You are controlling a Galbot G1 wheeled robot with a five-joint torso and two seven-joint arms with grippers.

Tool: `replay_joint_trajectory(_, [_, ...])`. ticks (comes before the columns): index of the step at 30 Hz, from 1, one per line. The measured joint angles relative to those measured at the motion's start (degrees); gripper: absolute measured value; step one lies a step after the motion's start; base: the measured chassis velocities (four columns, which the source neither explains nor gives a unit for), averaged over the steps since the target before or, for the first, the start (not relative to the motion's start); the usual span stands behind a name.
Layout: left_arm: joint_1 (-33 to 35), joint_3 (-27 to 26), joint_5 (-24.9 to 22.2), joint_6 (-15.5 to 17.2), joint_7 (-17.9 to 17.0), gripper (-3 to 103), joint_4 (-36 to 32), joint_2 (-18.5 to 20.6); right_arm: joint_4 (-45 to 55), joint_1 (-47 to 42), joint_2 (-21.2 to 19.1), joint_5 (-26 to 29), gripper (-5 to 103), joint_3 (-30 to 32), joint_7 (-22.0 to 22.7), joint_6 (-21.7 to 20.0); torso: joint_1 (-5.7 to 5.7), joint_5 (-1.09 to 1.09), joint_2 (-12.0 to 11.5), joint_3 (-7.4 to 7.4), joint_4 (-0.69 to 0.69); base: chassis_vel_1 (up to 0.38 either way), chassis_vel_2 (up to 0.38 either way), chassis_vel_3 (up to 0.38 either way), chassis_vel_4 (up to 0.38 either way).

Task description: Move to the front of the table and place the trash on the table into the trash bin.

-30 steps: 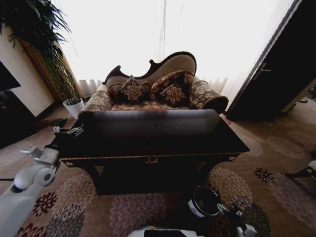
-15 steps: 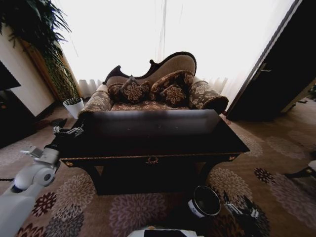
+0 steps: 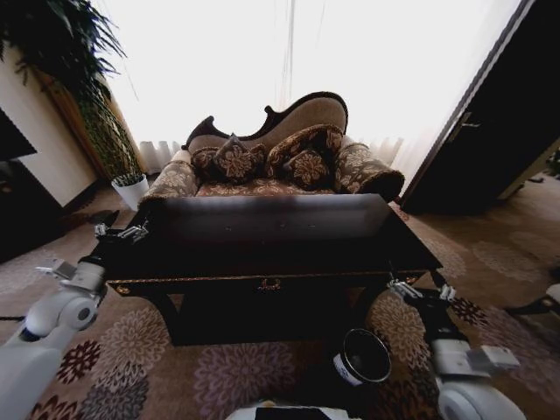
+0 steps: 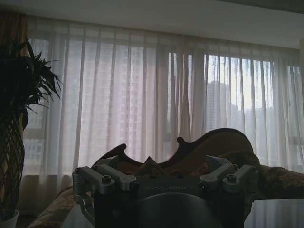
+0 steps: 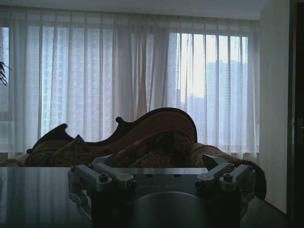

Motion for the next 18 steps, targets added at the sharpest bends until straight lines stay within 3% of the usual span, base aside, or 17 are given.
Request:
replay_joint_trajectory(3, [0.0, 0.0, 0.0, 0.0, 0.0, 100, 0.0, 0.0, -4.1, 5.2, -4.5, 3.0, 100, -1.1, 0.8, -0.9, 0.0, -0.01, 0.0, 0.0, -0.04, 0.0, 0.0, 0.0, 0.0])
replay_joint_trajectory(9, [0.0, 0.0, 0.0, 0.0, 0.0, 100, 0.0, 0.0, -9.3, 12.6, -9.5, 8.0, 100, -3.6, 1.4, -1.3, -0.01, 0.0, 0.0, 0.0, -0.03, 0.0, 0.0, 0.0, 0.0])
replay_joint_trajectory(13, [0.0, 0.0, 0.0, 0.0, 0.0, 100, 0.0, 0.0, -12.8, 20.3, -14.9, 13.8, 100, -9.0, 1.6, -1.9, 0.0, -0.01, 0.0, 0.0, -0.03, 0.0, 0.0, 0.0, 0.0])
replay_joint_trajectory(18, [0.0, 0.0, 0.0, 0.0, 0.0, 100, 0.0, 0.0, -14.7, 24.3, -17.9, 16.3, 100, -12.5, 1.2, -1.9, -0.01, -0.01, 0.0, -0.01, -0.03, 0.0, 0.0, 0.0, 0.0])
